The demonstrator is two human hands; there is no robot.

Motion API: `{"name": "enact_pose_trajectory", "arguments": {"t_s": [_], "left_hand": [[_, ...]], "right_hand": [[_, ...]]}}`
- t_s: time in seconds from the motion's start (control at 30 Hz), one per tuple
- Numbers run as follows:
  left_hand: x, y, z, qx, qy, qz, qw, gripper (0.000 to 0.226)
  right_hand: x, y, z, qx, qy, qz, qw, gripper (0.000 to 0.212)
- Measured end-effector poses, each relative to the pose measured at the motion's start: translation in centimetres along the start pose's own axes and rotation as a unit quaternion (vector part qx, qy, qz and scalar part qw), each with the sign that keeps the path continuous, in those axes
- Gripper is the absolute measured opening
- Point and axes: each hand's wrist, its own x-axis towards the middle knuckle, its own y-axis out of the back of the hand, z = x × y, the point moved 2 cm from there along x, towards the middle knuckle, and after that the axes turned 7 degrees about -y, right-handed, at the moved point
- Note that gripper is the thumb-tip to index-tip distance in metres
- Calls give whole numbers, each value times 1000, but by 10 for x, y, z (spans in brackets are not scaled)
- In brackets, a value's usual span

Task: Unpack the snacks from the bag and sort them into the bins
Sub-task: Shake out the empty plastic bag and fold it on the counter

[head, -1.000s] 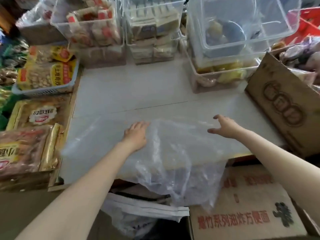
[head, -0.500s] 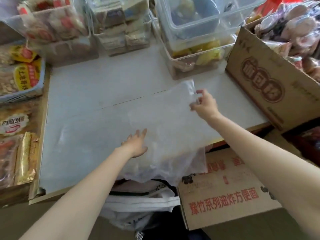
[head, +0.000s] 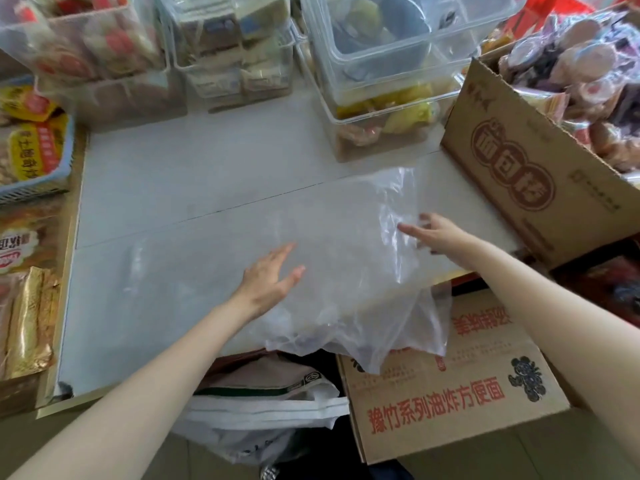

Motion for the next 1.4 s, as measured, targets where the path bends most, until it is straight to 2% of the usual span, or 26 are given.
{"name": "enact_pose_trajectory", "arguments": {"t_s": [0.07,0.1,0.17,0.23,0.33,0.43,0.57,0.7,0.73,0.83,0.9,0.97,1.03,1.1,1.2,1.27,1.4], "left_hand": [[-10,-17,1,35,-23,-90,995,97],[-10,-25,-2,70,-17,-133,989,96],[-5,-38,-6,127,17,-183,975,77],[1,-43,-6,140,40,-187,972,65],[6,-44,-6,146,52,-195,969,62],[3,-44,-7,161,62,-208,963,61],[-6,-37,-14,125,78,-195,970,70],[-19,-29,-11,101,-8,-155,983,112],[-21,-31,-9,116,-20,-164,979,113],[-12,-41,-8,197,2,-168,966,93],[4,-36,-6,197,39,-119,972,81],[19,-22,-4,155,76,-60,983,75],[30,-10,-4,138,103,-44,984,73],[34,-7,-6,158,118,-60,979,73],[32,-12,-11,205,119,-87,968,75],[30,-17,-12,229,109,-100,962,76],[32,-22,-12,251,103,-120,955,79]], "right_hand": [[0,-6,15,3,-6,1,1000,79],[-2,-7,16,-7,-5,18,1000,76],[-7,-7,14,-35,0,67,997,76],[-14,-8,18,-35,-20,68,997,88],[-30,-26,35,-93,-71,-21,993,112],[-39,-58,42,-125,-86,-57,987,103],[-25,-74,13,-109,-41,36,993,72],[-1,-60,-32,-49,28,125,991,52],[3,-56,-46,-48,55,143,987,48],[3,-47,-98,-43,168,164,971,43],[-4,-38,-136,-33,250,166,953,41],[-16,-24,-167,-12,296,159,942,37],[-16,-9,-178,-32,280,171,944,38],[-5,2,-162,-87,220,177,955,45],[15,0,-104,-134,98,119,979,50],[24,-5,-63,-143,52,115,982,53],[14,-11,-16,-22,102,261,960,45]]}}
